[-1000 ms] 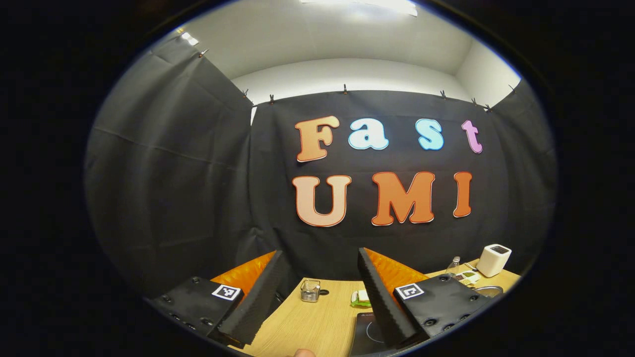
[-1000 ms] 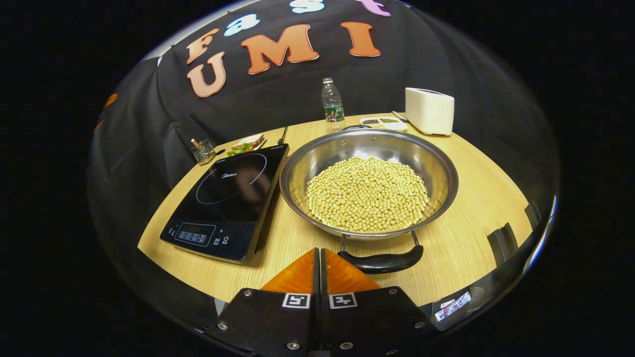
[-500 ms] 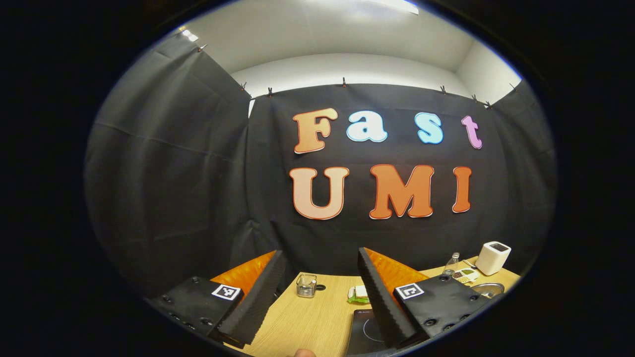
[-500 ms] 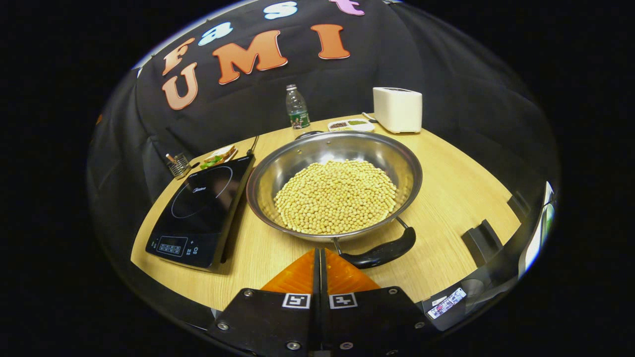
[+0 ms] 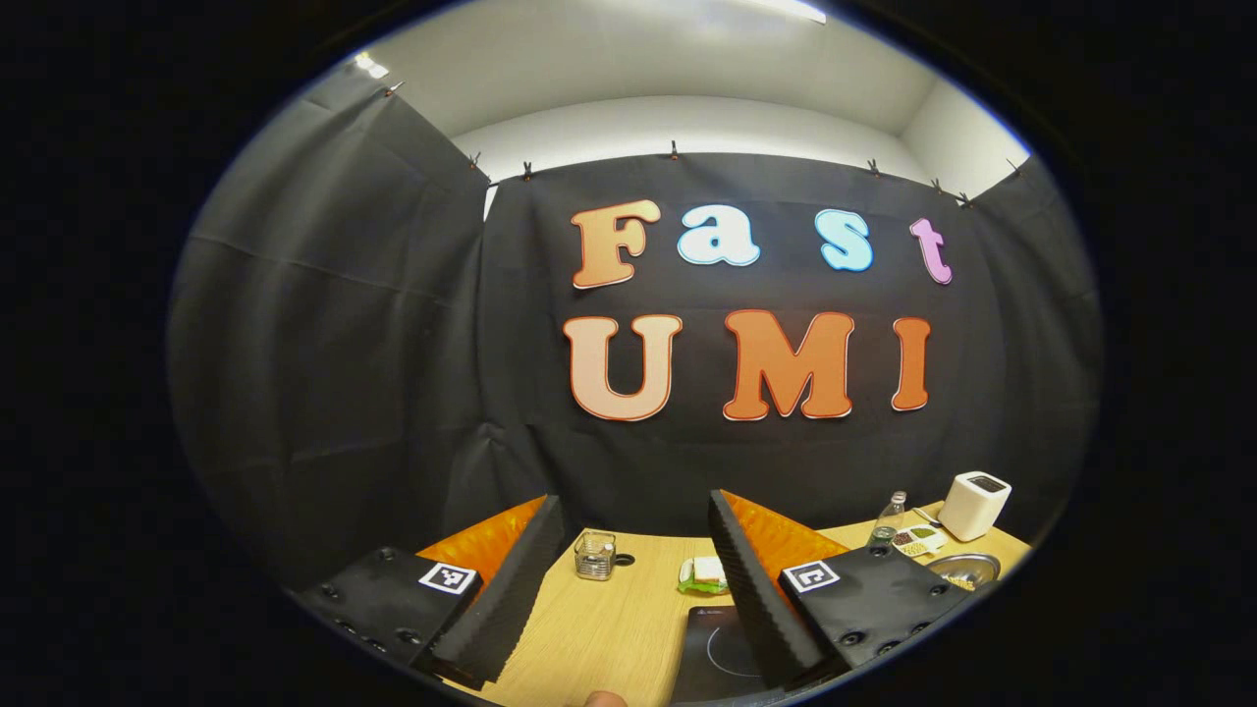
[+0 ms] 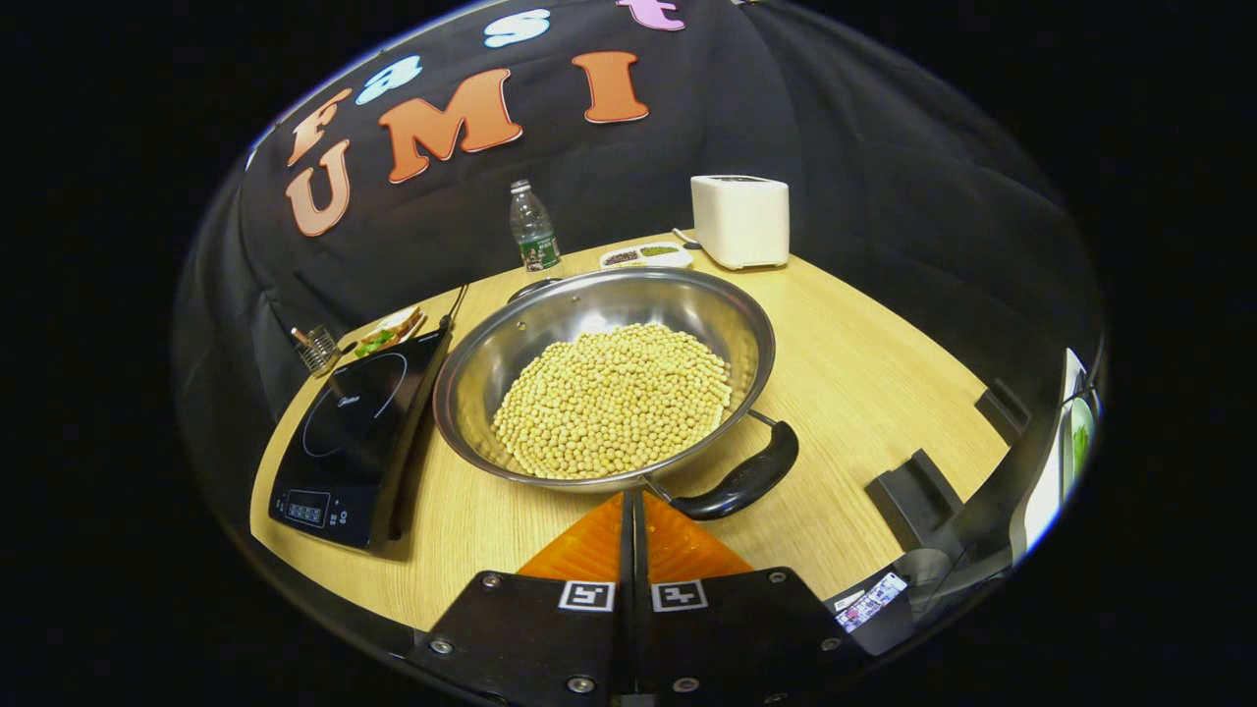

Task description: First push the handle of the pot to place it horizontally, then grasp the pot with both hands and set it on the induction cooktop.

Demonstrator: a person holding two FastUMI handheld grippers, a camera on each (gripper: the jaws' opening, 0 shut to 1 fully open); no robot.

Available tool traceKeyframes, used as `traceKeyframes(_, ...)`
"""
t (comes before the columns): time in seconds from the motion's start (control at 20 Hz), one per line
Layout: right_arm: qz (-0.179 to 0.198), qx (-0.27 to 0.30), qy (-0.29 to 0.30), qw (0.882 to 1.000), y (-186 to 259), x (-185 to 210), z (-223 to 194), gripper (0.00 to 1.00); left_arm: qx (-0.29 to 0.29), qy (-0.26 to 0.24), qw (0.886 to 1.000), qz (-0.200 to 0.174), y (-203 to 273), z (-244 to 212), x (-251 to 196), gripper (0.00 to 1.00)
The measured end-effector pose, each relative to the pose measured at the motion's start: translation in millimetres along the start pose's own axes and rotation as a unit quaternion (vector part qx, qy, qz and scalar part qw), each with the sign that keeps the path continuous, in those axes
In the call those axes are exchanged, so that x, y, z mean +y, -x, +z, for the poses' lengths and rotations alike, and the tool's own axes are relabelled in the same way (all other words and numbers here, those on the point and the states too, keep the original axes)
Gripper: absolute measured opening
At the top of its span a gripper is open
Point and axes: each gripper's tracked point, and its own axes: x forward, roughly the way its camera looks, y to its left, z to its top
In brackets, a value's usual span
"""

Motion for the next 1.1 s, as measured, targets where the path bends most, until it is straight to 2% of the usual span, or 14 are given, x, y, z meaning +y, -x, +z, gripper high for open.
traceKeyframes(0.4,-0.026,-0.006,-0.007,1.000,-15.1,-24.3,13.2,0.00,0.005,0.002,1.000,-0.021,-9.5,-10.9,-32.1,0.99)
traceKeyframes(0.8,-0.041,-0.011,-0.014,0.999,-32.9,-40.7,23.6,0.00,0.004,-0.002,0.998,-0.065,-10.2,-20.9,-80.0,0.99)
traceKeyframes(0.95,-0.070,-0.012,-0.011,0.997,-40.8,-61.0,23.3,0.00,0.010,-0.008,0.996,-0.083,-9.8,-28.3,-98.9,0.99)
traceKeyframes(1.1,-0.063,-0.009,-0.029,0.998,-46.9,-63.9,26.4,0.00,0.011,-0.014,0.995,-0.096,-10.2,-31.9,-115.4,0.99)
